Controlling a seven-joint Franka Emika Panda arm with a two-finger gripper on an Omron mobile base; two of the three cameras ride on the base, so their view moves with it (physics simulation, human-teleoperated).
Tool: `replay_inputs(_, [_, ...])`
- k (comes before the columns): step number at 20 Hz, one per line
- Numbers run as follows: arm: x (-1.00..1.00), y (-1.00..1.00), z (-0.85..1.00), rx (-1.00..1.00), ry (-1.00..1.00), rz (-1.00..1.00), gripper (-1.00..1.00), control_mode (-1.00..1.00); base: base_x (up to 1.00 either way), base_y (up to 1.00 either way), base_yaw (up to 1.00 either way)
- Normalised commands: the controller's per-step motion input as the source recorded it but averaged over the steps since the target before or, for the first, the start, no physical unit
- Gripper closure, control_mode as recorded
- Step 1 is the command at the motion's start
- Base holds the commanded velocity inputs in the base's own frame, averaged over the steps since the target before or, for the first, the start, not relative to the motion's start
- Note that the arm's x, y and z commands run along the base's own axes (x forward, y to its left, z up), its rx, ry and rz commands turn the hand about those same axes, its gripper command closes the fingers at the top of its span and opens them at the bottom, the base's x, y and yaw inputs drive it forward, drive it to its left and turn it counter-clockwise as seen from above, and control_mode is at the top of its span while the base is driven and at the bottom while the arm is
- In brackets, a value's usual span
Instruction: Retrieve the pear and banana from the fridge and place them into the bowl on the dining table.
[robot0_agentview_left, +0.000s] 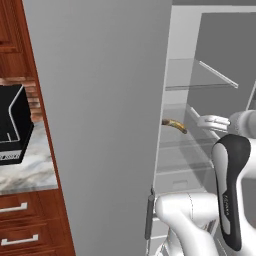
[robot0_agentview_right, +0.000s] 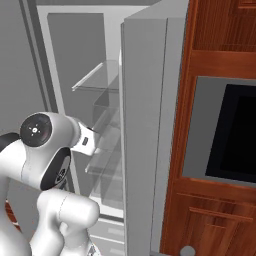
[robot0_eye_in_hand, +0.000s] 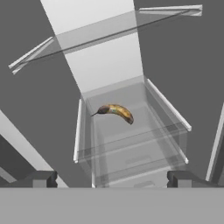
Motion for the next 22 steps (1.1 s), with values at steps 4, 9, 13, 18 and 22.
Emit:
replay_inputs(4, [0.00, 0.00, 0.00, 0.00, 0.00, 0.00, -1.00, 1.00, 0.00, 0.00, 0.00])
replay_inputs(9, [0.00, 0.00, 0.00, 0.00, 0.00, 0.00, -1.00, 1.00, 0.05, 0.01, 0.00])
replay_inputs(13, [0.11, 0.04, -0.18, 0.00, 0.12, 0.00, -1.00, -1.00, 0.00, 0.00, 0.00])
replay_inputs(18, [0.12, 0.09, -0.22, -0.05, 0.12, 0.00, -1.00, -1.00, 0.00, 0.00, 0.00])
replay_inputs(22, [0.17, 0.00, -0.26, -0.04, 0.07, 0.00, -1.00, -1.00, 0.00, 0.00, 0.00])
